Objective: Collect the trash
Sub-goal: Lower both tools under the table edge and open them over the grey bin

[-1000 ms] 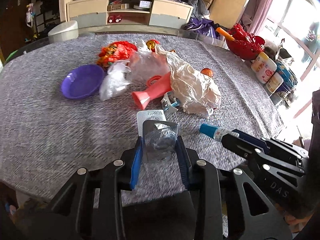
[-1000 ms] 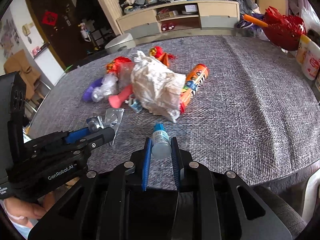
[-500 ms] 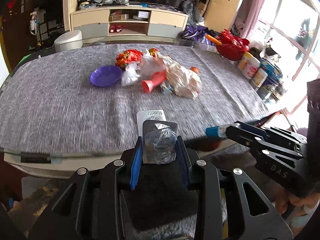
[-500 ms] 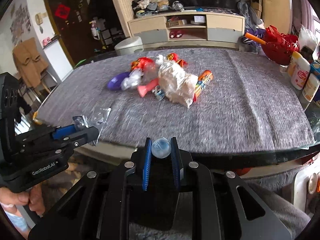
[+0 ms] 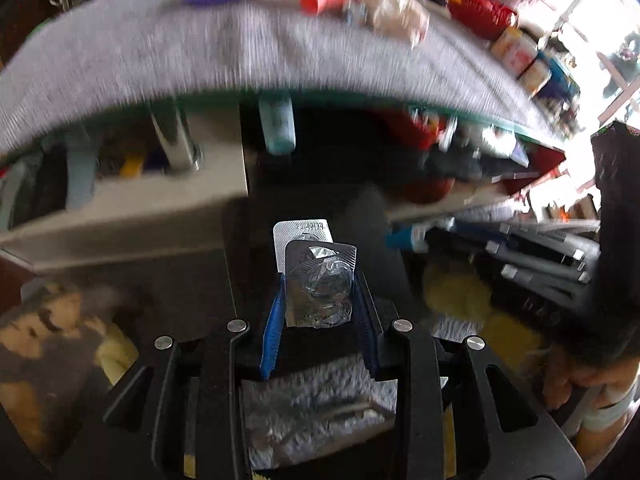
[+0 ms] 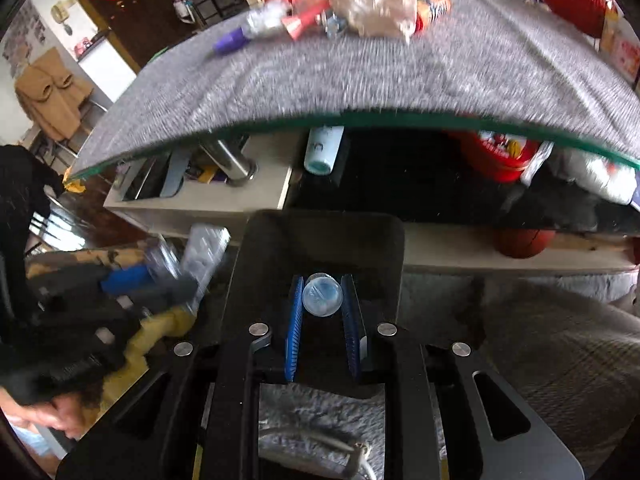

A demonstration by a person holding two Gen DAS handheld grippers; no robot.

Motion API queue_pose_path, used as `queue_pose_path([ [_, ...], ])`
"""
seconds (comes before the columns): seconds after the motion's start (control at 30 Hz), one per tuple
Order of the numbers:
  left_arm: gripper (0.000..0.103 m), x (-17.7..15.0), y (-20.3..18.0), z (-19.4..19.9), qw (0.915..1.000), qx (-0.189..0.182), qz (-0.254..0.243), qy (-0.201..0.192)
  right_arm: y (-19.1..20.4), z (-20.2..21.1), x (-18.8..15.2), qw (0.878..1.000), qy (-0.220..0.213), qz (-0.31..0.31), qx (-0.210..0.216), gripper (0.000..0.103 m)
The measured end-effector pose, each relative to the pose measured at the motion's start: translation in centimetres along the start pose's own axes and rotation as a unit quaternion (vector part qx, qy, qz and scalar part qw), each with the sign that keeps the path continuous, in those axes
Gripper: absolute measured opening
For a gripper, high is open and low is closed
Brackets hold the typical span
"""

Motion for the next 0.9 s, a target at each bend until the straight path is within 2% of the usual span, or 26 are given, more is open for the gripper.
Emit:
queue_pose_path([
  [0.13,0.031,-0.8,0.3,-1.8,0.9998,-0.005,0.001,0.021,0.5,-1.0,0.0,1.000,0.008,0.002,-0.001,0.020],
  [0.3,0.031,-1.1,0.7,-2.9,0.9996,-0.004,0.002,0.026,0.5,-2.0,0.5,1.000,0.013,-0.003,0.006,0.021],
  [0.4,0.043,-0.9,0.8,-3.1,0.9997,0.001,0.003,0.025,0.4,-2.4,0.6,1.000,0.016,-0.005,0.003,0.023],
  [0.47,0.058,-0.7,0.8,-2.7,0.9998,0.010,0.004,0.015,0.2,-2.4,0.7,1.000,0.013,-0.007,0.001,0.023],
  [0.5,0.060,-0.6,0.9,-2.5,0.9998,0.014,0.006,0.012,0.1,-2.3,0.8,1.000,0.012,-0.011,-0.001,0.025],
  [0.57,0.069,-0.4,1.0,-1.8,0.9998,0.017,0.008,0.003,-0.4,-1.8,1.0,1.000,0.004,-0.023,-0.003,0.040],
  [0.63,0.076,-0.3,1.0,-1.2,0.9997,0.023,0.009,-0.006,-0.9,-0.8,1.2,0.999,-0.010,-0.038,-0.004,0.064],
  [0.73,0.085,0.0,0.9,0.0,0.9992,0.035,0.007,-0.019,-1.6,0.9,1.8,0.998,-0.032,-0.052,-0.006,0.082],
  [0.83,0.089,0.3,0.7,1.5,0.9986,0.040,0.010,-0.032,-2.2,3.7,2.5,0.996,-0.062,-0.060,-0.008,0.091],
  [0.9,0.091,0.8,0.6,2.9,0.9983,0.038,0.013,-0.043,-2.4,5.1,3.0,0.995,-0.077,-0.063,-0.009,0.091],
])
Point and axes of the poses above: each gripper's, at about its wrist camera, not at the fingertips, and z roughly against the way its jaws point, y to its left, x to its top, the point moved 2 cm from there along -z, roughly the way its jaws point, and after that the axes turned 11 degrees about y, right-handed, at the moved point
